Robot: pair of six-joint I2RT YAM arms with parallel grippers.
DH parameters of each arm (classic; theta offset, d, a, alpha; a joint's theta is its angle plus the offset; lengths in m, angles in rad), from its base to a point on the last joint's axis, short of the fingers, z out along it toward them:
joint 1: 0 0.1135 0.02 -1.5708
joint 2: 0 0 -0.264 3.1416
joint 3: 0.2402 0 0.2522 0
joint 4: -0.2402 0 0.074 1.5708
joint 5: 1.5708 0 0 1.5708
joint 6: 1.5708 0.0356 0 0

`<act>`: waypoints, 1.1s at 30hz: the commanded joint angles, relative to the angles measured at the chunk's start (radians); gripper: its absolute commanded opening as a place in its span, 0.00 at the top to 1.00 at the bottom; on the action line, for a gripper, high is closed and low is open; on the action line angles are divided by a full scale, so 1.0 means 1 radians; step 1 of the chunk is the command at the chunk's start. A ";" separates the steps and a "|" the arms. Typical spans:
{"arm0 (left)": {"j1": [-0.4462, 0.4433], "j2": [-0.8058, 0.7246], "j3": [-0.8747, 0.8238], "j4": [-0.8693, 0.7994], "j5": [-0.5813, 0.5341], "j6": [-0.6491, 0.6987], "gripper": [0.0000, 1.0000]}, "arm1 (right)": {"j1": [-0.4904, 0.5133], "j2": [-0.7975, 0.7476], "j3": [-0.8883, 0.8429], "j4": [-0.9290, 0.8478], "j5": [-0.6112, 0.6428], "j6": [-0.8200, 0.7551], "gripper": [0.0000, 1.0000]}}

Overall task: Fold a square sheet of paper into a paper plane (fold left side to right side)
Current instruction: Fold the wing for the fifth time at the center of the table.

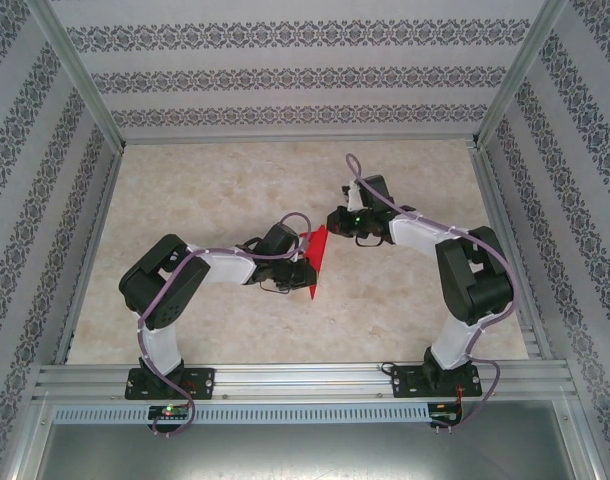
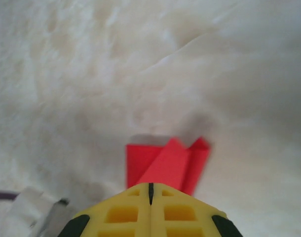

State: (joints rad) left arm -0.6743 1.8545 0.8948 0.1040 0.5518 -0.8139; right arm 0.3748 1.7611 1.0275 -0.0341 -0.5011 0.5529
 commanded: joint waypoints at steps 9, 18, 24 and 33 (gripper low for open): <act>-0.029 0.032 -0.010 -0.141 -0.039 0.025 0.88 | 0.075 0.139 -0.028 0.046 -0.022 0.089 1.00; -0.029 -0.071 -0.022 -0.094 -0.007 0.019 0.82 | 0.075 0.184 -0.020 -0.014 0.012 0.055 1.00; -0.029 -0.092 -0.014 -0.051 0.056 -0.007 0.82 | 0.075 0.186 -0.015 -0.034 0.019 0.042 1.00; -0.030 -0.050 -0.017 0.008 0.115 -0.044 0.82 | 0.075 0.184 -0.009 -0.063 0.035 0.025 1.00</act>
State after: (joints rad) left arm -0.6876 1.7870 0.8818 0.0696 0.6216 -0.8330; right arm 0.4492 1.9167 1.0134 -0.0219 -0.5209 0.6025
